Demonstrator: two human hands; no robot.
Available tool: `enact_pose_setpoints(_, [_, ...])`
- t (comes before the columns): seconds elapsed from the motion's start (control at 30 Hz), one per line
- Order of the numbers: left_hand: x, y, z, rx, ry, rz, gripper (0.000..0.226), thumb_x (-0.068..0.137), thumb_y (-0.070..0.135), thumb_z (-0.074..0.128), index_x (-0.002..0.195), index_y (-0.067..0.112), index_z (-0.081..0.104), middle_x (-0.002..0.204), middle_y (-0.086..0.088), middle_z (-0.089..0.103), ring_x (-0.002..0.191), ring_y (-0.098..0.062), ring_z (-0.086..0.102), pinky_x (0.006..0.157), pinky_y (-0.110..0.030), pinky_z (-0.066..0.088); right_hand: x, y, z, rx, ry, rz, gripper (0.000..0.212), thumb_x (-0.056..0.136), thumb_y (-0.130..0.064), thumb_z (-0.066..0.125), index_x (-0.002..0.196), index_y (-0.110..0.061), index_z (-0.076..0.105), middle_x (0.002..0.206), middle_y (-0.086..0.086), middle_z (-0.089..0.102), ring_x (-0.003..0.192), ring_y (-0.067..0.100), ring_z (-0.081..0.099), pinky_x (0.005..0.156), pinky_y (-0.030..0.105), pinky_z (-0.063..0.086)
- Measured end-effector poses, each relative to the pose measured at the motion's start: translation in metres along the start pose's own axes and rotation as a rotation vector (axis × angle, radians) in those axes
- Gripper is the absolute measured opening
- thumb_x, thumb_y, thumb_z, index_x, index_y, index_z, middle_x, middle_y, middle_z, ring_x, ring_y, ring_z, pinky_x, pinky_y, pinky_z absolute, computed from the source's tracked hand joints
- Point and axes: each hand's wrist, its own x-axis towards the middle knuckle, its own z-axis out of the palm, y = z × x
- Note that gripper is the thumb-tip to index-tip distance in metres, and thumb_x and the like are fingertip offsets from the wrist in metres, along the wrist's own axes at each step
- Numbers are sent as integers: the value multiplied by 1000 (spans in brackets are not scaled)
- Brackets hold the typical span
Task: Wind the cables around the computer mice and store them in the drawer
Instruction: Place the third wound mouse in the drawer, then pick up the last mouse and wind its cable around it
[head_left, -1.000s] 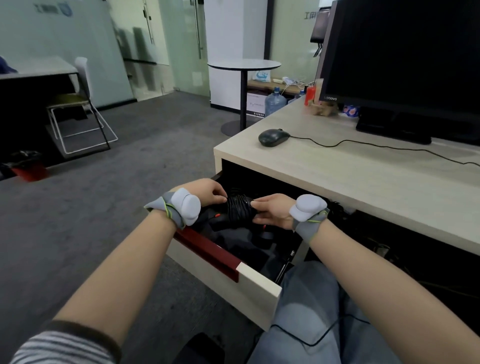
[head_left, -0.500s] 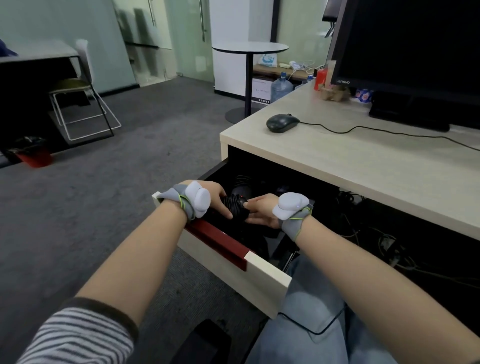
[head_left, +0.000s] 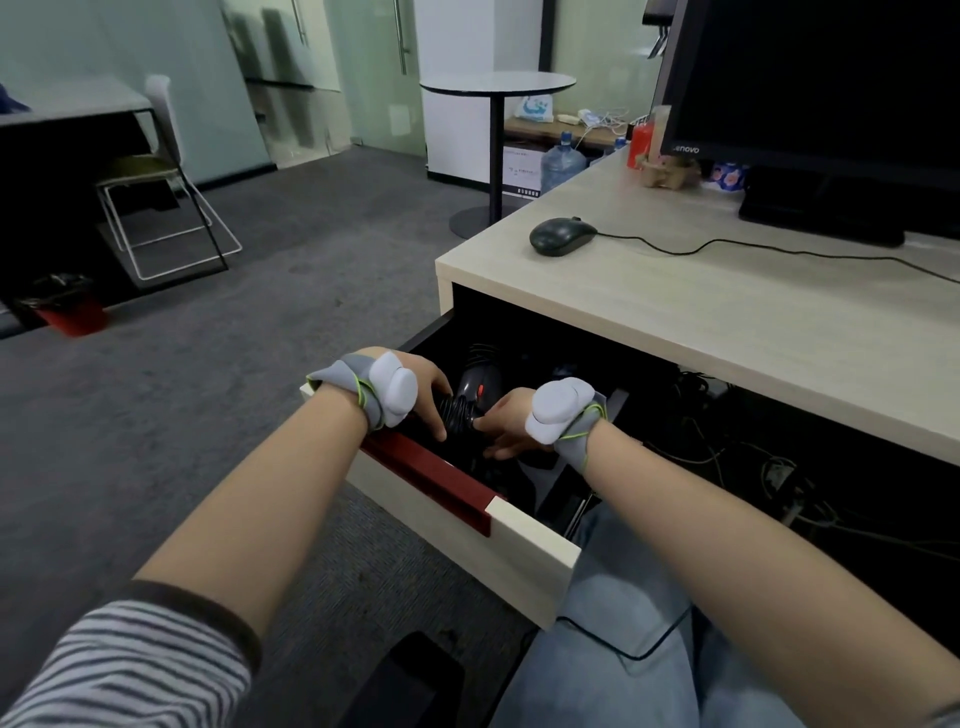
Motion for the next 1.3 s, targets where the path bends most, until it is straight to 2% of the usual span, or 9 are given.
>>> enact_pose_setpoints(0.2, [0,-2,1,-25,-18,-12,75,76,41,72,141,20,39,143,1,45,130,-17,44,102,-25,35,12,-5,1,-376,49,-62,21,89,-25,57,76,-11,50,83,11,60,36,7,53,31,9,35])
enact_pose_setpoints(0.37, [-1,-1,-1,-13,13,-42,79,80,41,68,145,16,31,150,-2,36,136,-19,37,108,-27,30,11,-9,-2,-502,119,-162,34,87,-23,59,60,-25,38,81,5,53,45,10,52,58,24,41])
enact_pose_setpoints(0.47, [-3,0,-6,-25,9,-42,79,82,40,67,146,15,29,152,-3,33,138,-19,34,109,-28,28,11,-10,-4,-530,118,-186,35,86,-23,60,60,-25,37,89,7,53,57,14,45,58,23,40])
enact_pose_setpoints(0.63, [-4,2,-23,-93,-22,-46,70,86,43,60,144,16,33,149,-2,37,135,-19,38,111,-31,30,5,-25,-23,-530,103,-177,32,87,-25,59,60,-23,42,64,-2,49,55,11,44,55,23,39])
enact_pose_setpoints(0.77, [5,1,-41,-100,0,-95,53,88,45,56,130,13,52,123,-4,59,99,-19,57,80,-25,44,-5,-49,-46,-466,80,-165,33,90,-25,55,59,-18,45,51,-3,54,35,4,51,37,12,41])
enact_pose_setpoints(0.93, [26,-15,-47,-92,50,-202,36,80,54,62,69,19,60,63,5,58,54,-12,50,52,-22,40,-18,-74,-64,-304,-16,-40,38,96,-24,45,63,-9,36,48,5,43,30,11,41,37,17,33])
enact_pose_setpoints(1.0, [33,-17,-51,-143,37,-237,39,78,52,65,58,20,55,59,4,54,51,-13,46,50,-25,39,-23,-82,-74,-292,-33,-23,37,97,-25,42,65,-8,36,59,8,38,41,15,40,45,20,31])
enact_pose_setpoints(1.17, [47,-19,-52,-219,115,-249,28,91,35,55,66,21,54,68,10,53,56,-1,47,43,-18,33,-26,-91,-90,-285,-32,27,41,98,-30,40,64,-6,39,45,6,52,20,7,43,52,22,36])
enact_pose_setpoints(1.3, [54,1,-73,-195,257,-238,37,89,31,56,55,22,45,60,5,50,53,-12,49,54,-24,42,-29,-92,-111,-245,41,-32,35,97,-27,44,77,1,51,73,9,55,43,11,53,54,19,43])
